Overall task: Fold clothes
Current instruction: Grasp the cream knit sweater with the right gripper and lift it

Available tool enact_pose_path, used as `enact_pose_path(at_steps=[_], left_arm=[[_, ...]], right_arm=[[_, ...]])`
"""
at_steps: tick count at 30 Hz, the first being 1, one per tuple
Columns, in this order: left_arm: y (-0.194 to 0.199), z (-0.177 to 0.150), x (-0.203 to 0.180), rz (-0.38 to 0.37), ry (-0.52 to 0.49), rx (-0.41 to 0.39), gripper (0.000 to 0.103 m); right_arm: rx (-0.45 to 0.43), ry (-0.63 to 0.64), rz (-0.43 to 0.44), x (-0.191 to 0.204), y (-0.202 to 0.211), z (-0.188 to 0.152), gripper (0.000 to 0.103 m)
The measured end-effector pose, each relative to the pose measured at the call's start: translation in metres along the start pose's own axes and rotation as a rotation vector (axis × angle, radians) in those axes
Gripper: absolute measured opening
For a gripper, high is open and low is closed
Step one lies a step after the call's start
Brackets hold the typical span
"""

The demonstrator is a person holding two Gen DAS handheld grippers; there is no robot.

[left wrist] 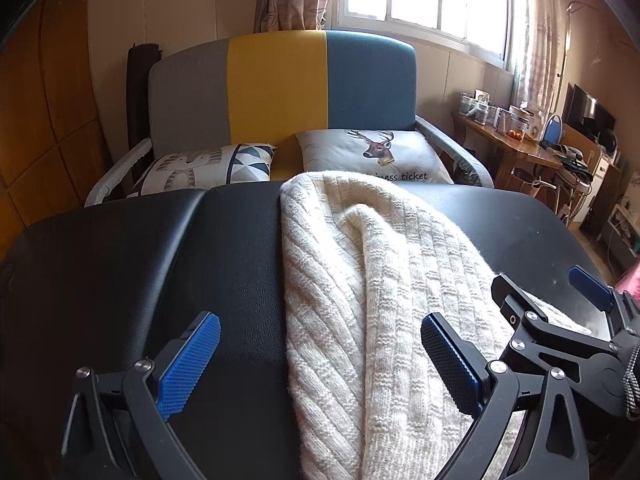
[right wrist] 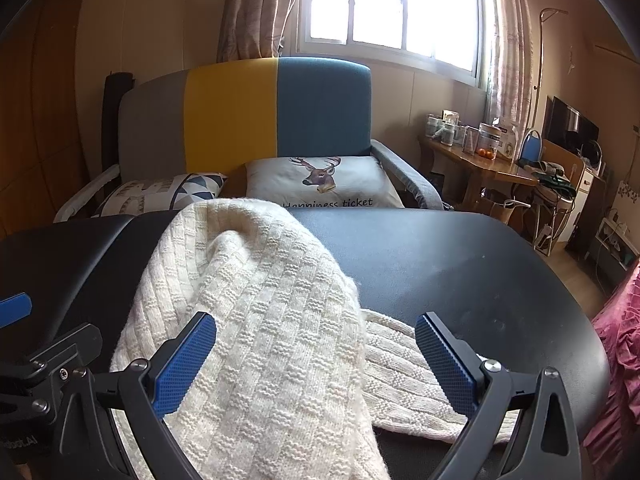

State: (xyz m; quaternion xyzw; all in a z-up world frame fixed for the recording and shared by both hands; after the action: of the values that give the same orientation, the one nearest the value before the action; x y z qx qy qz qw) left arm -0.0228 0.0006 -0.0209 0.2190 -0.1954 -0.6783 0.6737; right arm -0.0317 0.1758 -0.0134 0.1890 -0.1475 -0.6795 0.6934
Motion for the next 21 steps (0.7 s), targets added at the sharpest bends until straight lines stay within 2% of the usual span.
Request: enact_pose_path(at_steps=[4,8,10,13,16,18,21], left_arm=[[-0.006,0.000,0.001,-0.010,0.004,-0.001,0.102],[-0.019,-0.017,0.006,-0.044,0.012,0.016,0.102],[-0.020,-0.023,0.008,-0.095,0.023,0.037,0.103],[-0.019,-0.033,0.012,-0.167,0.041,0.064,0.103],[-0.014,-0.047,0.023,-0.213,0.058,0.076,0.103],[-0.011,-0.057,0.030,-0.245,0.070,0.084,0.103],[-0.011,-0.075,0.053,-0.294,0.133,0.142,0.103]], right_arm=[[0.006,0.004,-0.002,0.000,-0.002,-0.001,0.103],[0.011,-0.004,0.011,-0.001,-0.001,-0.002,0.103],[0.015,-0.043,0.089,-0.002,0.000,-0.003,0.102],[0.036,-0.165,0.269,-0.013,0.001,-0.007,0.102],[0.097,-0.339,0.463,-0.036,0.002,-0.020,0.102],[0.119,-0.446,0.511,-0.060,0.006,-0.032,0.102],[0.157,-0.578,0.511,-0.102,0.014,-0.053,0.099]])
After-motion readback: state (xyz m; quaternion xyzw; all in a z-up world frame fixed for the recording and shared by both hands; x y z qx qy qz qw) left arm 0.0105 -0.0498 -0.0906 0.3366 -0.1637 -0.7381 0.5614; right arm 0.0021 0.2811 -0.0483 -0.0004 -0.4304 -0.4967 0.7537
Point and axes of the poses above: each gripper's, at about its wrist camera, not at the fingertips, and y roughly against the way its jaws point, x to its left, z to its top, the point moved 3 cm from there along -y, roughly the way its jaws point, and after that the axes turned 9 degrees about -x, right-handed, at the moved point
